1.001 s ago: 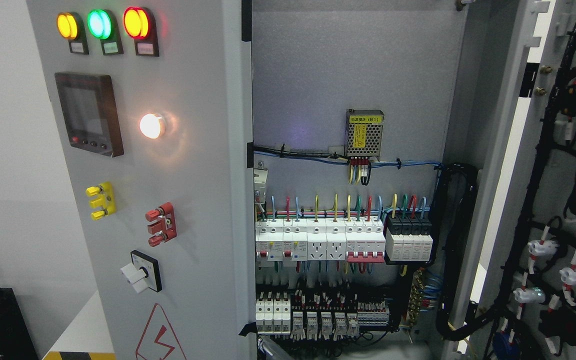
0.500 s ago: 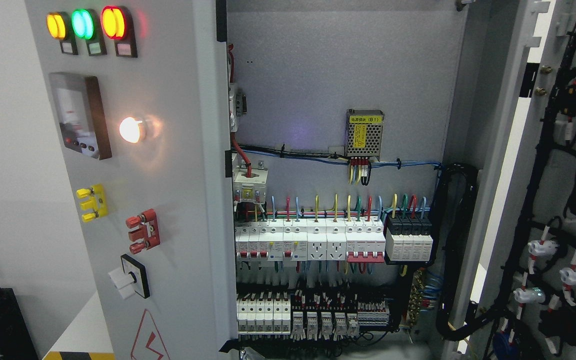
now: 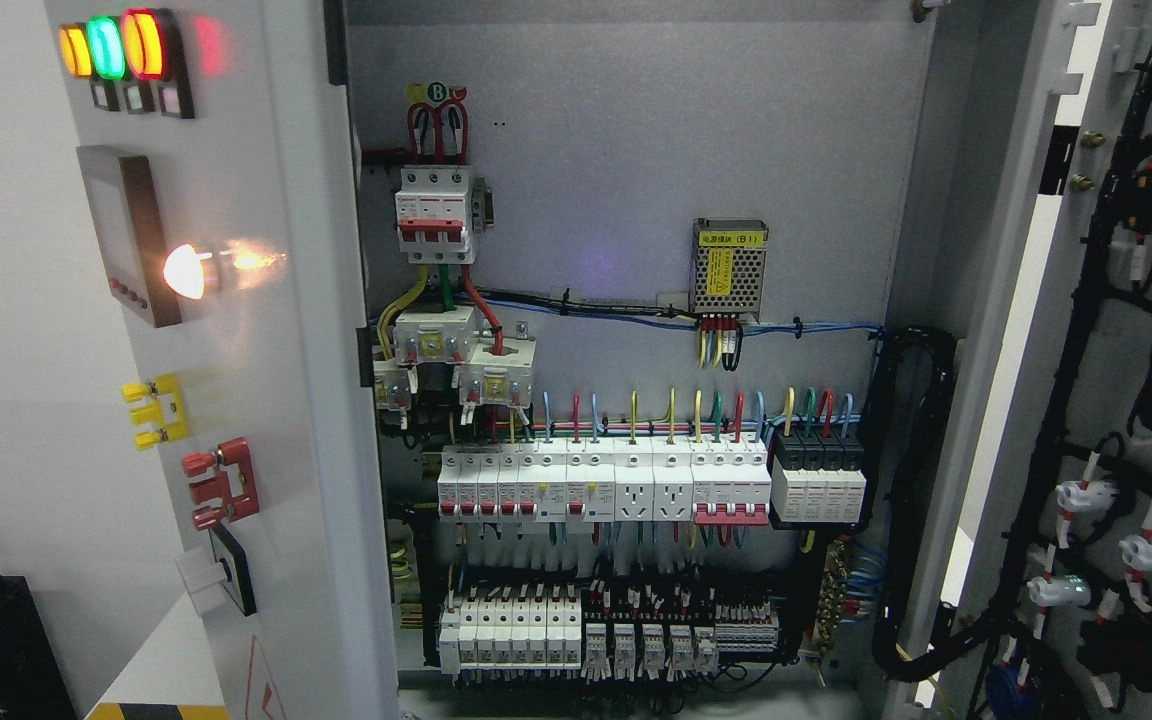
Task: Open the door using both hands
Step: 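Swing the lamp-panel door wide open with the right hand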
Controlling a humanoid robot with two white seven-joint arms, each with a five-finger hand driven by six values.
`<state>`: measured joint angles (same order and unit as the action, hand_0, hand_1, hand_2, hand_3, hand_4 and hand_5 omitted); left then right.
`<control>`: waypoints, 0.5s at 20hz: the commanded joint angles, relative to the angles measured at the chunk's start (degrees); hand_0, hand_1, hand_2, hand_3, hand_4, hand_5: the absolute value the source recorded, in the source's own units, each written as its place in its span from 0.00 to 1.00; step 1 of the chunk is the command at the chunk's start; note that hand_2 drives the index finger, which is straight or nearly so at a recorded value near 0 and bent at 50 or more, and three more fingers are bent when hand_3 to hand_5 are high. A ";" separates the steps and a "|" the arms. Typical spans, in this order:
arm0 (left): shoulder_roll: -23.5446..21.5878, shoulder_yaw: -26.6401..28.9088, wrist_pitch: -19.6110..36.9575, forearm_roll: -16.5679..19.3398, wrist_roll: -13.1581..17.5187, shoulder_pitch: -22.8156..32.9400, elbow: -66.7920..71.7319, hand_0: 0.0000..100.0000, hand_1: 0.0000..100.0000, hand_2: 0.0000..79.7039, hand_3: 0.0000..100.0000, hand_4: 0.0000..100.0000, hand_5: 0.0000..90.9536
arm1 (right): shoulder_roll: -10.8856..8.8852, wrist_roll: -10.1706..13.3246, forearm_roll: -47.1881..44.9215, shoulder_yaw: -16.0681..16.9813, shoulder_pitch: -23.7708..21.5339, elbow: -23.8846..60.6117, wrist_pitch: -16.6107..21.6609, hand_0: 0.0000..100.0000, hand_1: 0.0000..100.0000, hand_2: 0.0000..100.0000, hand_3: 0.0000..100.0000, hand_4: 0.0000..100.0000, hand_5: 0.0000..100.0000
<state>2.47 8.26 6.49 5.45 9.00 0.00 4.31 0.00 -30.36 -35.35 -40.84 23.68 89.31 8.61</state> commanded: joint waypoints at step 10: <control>-0.01 0.00 0.01 0.00 -0.04 0.97 0.00 0.12 0.39 0.00 0.00 0.00 0.00 | 1.40 0.21 -0.16 -6.97 1.55 0.78 -2.63 0.12 0.39 0.00 0.00 0.00 0.00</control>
<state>2.47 8.26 6.49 5.45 9.00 0.00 4.31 0.00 -30.54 -35.46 -44.42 24.85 89.81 7.33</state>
